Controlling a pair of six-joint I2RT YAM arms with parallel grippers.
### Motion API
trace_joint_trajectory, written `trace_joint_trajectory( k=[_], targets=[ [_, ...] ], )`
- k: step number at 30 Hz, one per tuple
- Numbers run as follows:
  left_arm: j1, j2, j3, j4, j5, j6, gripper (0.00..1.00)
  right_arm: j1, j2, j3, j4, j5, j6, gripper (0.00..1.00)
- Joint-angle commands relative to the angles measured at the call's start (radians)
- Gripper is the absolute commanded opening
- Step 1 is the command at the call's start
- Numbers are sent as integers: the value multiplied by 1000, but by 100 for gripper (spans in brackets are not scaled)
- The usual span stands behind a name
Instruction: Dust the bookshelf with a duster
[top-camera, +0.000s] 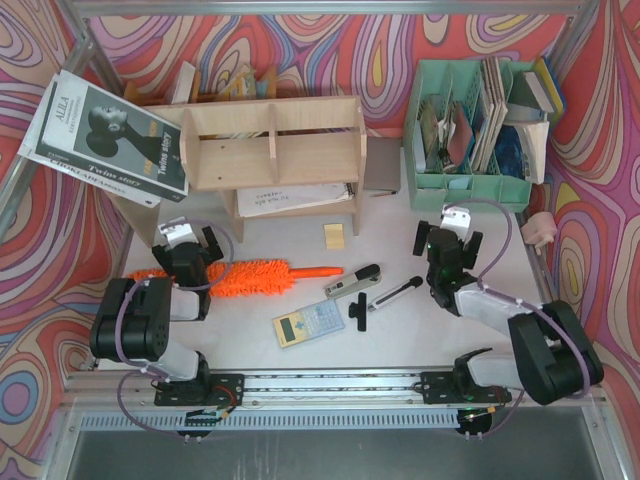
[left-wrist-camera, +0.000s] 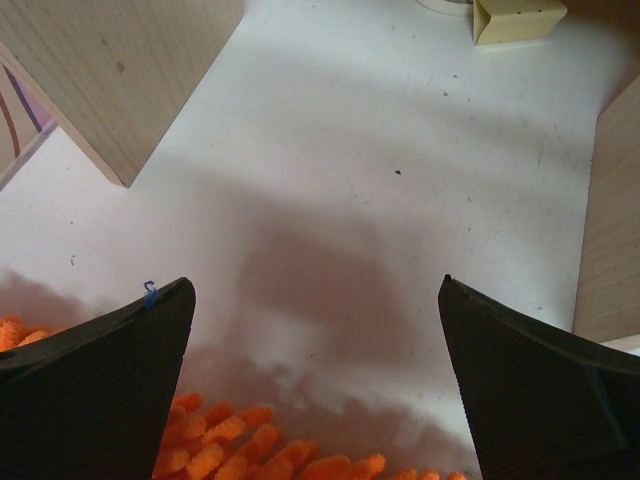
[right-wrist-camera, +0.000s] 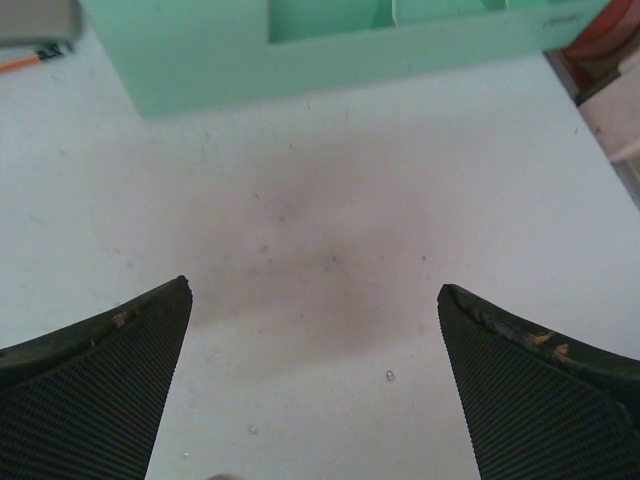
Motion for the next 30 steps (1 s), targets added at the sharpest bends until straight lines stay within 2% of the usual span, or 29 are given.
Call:
trace_joint_trajectory(
  k=[1,8,14,17,22,30],
  targets=[
    [6,-11,25,-29,13,-20,98,-37,83,-59,270,-46,-28,99],
    [6,-6,23,-16,14,-19,99,-51,215,-126,565,-113,-119,99],
    [6,-7,29,-28,17,-18,98,-106,276,-138,712,-322,-198,99],
    [6,-6,37,-44,17,-18,98,-150,398,-151,847,-399,-176,99],
    [7,-5,45,-56,20,-18,98,-189,425,-99,764,-448,-150,99],
    [8,-4,45,-56,20,-18,98,-189,426,-102,772,-441,-155,99]
  ],
)
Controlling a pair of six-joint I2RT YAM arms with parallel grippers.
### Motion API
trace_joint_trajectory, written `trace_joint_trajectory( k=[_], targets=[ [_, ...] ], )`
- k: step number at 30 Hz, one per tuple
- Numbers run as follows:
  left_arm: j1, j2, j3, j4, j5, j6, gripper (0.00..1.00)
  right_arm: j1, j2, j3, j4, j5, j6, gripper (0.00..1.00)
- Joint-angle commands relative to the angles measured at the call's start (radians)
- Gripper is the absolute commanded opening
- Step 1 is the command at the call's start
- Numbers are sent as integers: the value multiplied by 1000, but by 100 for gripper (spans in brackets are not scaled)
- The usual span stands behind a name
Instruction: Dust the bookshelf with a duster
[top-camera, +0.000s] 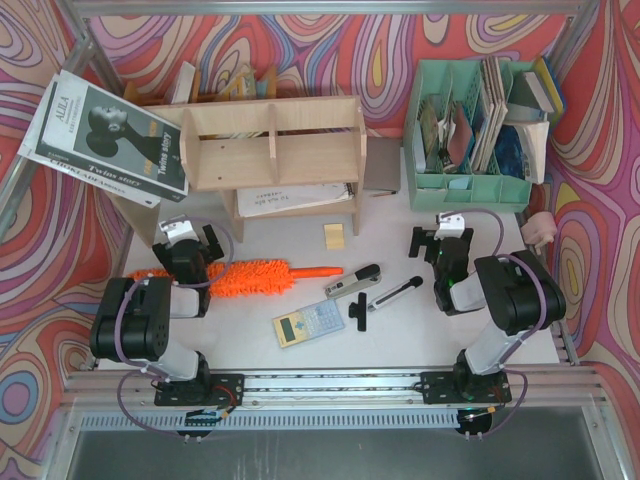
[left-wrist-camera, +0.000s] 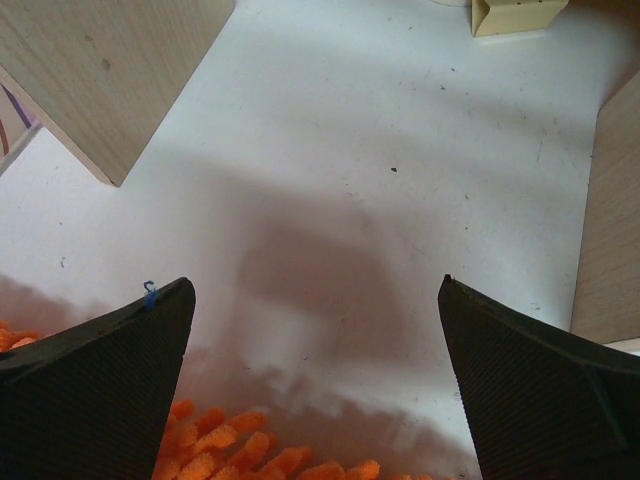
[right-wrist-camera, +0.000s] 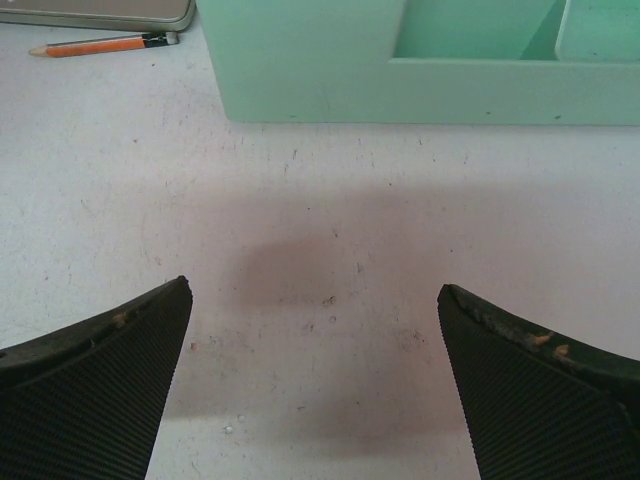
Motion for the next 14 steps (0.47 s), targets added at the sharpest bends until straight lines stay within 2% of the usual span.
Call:
trace_joint_trajectory(
  k=[1,14],
  targets=[
    [5,-5,10,1,9,-8,98,-6,-7,16,47,-12,2,99],
    [4,2,61,-87,57,10,99,-7,-7,18,42,-17,3,99]
  ],
)
